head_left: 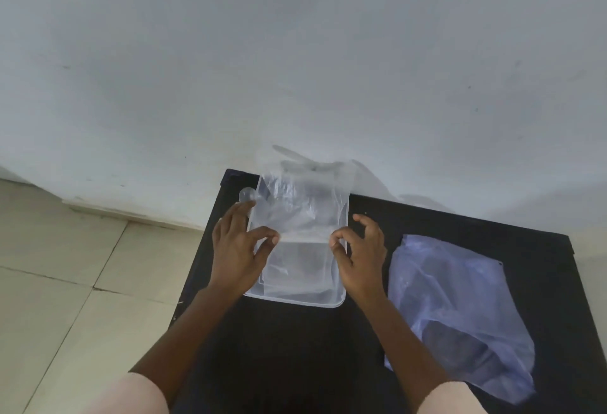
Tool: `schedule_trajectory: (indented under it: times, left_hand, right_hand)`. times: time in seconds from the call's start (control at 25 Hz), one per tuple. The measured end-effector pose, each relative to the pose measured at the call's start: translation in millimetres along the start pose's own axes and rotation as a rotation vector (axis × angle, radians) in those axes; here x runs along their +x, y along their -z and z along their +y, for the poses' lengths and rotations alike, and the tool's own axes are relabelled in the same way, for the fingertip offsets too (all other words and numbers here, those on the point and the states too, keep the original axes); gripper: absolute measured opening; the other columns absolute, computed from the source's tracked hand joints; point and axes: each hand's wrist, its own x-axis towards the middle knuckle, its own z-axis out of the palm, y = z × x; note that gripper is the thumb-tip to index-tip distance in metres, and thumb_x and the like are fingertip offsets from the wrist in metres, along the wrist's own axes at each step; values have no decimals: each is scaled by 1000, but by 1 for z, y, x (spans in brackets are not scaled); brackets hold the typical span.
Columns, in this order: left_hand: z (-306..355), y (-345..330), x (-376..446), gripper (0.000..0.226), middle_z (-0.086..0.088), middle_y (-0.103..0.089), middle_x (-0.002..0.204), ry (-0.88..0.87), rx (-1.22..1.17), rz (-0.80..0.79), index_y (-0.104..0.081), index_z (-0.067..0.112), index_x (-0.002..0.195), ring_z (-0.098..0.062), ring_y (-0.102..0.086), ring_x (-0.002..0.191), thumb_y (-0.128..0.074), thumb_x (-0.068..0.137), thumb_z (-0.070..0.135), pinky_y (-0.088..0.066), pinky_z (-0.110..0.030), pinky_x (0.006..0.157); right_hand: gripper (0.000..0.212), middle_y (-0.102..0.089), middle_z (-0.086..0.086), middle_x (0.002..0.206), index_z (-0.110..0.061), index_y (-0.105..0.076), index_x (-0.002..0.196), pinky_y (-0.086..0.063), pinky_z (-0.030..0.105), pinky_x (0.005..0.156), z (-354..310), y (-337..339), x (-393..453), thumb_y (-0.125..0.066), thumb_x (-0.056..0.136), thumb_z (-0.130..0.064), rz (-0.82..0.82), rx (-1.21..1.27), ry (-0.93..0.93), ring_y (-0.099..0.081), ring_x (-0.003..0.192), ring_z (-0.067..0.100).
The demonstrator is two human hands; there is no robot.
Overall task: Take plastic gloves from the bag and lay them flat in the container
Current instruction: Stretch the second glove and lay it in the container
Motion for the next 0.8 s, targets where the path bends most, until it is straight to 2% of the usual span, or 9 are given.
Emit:
schedule_trajectory:
  times: [0.12, 0.2, 0.36, 0.64, 0.8]
  left_hand:
    - [2, -8, -4, 26, -12, -42, 151, 48, 45, -61, -76, 31, 77, -38, -28, 144, -55, 86, 44, -19, -62, 113]
    - [3, -8, -6, 28, -10, -34, 157, 70, 64, -73, -75, 32, 74, -37, -20, 147, -54, 86, 46, -13, -61, 114]
    - [4, -11, -12, 21, -7, -22, 162, 115, 125, -137, -75, 32, 72, -34, -11, 149, -64, 86, 42, -9, -61, 116]
    - [9, -10, -17, 21, -2, 2, 165, 212, 244, -278, -76, 33, 84, -31, 9, 150, -60, 88, 46, -1, -62, 116]
    - [11, -10, -17, 21, -1, 8, 164, 253, 341, -343, -74, 33, 87, -31, 10, 150, -57, 90, 46, -7, -67, 114]
  right_hand:
    - [4, -45, 12, 139, -22, -65, 82, -33, 52, 101, 2, -5, -6, -68, 83, -19, -20, -118, -21, -33, 135, 35]
    - [1, -44, 12, 142, -23, -66, 83, -32, 51, 104, 4, -9, -9, -67, 84, -22, -48, -175, -36, -31, 136, 35]
    - [6, -40, 10, 146, -25, -68, 88, -30, 49, 108, 7, -12, -13, -65, 86, -29, -127, -234, -84, -28, 138, 33]
    - [8, -35, 8, 148, -27, -69, 91, -30, 49, 108, 0, -9, -13, -62, 88, -30, -240, -323, -109, -24, 139, 31]
    - [11, -33, 7, 149, -27, -69, 95, -28, 50, 108, -2, -7, -12, -61, 88, -30, -286, -379, -121, -22, 140, 30]
